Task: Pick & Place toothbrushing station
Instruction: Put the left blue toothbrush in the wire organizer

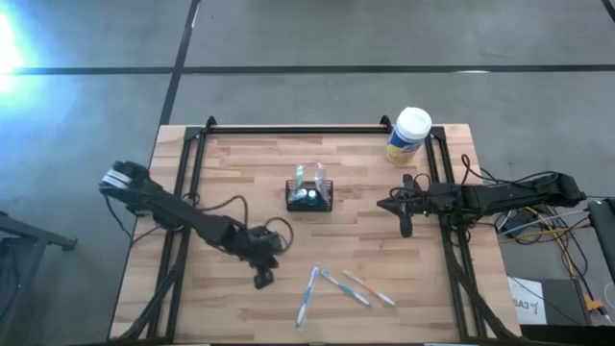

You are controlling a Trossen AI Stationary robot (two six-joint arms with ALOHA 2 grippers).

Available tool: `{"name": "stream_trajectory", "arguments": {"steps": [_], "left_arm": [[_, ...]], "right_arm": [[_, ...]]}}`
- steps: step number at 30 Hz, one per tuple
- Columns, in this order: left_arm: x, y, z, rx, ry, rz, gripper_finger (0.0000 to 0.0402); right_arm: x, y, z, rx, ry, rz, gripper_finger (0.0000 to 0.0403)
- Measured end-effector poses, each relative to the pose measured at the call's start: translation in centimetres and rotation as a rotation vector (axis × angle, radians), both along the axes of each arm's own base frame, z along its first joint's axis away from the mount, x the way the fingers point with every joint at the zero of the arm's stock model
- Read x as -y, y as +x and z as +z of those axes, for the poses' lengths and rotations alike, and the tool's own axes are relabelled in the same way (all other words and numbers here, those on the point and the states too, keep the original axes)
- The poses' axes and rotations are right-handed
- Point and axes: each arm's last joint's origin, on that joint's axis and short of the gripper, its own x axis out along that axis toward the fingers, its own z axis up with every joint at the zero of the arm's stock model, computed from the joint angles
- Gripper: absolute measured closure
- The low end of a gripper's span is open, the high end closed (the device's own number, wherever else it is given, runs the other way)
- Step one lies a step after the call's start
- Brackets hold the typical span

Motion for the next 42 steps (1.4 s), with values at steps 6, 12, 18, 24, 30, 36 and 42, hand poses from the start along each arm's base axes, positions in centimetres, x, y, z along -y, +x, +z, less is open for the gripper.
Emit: {"name": "stream_trajectory", "arguments": {"steps": [6, 12, 18, 24, 30, 36, 42], "left_arm": [[2.6, 4.2, 1.8, -0.015, -0.024, 0.067, 0.0313], [5.1, 8.2, 1.9, 0.015, -0.021, 0.121, 0.023], [6.7, 11.7, 0.9, -0.06, -0.05, 0.228, 0.0172], [7.5, 13.3, 0.5, -0.301, 0.09, 0.373, 0.0161], [9.0, 15.5, -0.1, -0.319, 0.139, 0.393, 0.0142], [9.4, 16.0, -2.0, -0.378, 0.15, 0.376, 0.0129], [8.6, 14.4, -4.0, -0.507, 0.221, 0.365, 0.0133]], "right_arm": [[0.0, 0.0, -0.1, -0.005, -0.027, 0.01, 0.0394], [0.0, 0.0, -0.2, -0.014, -0.077, 0.028, 0.0394], [0.0, 0.0, -0.2, -0.015, -0.087, 0.032, 0.0394], [-0.1, 0.0, -0.3, -0.017, -0.085, 0.059, 0.0394], [-0.1, 0.0, -0.3, -0.02, -0.107, 0.067, 0.0394], [-0.1, 0.0, -0.3, -0.016, -0.11, 0.068, 0.0394], [-0.1, 0.1, 0.0, 0.011, -0.139, 0.077, 0.0394]]}}
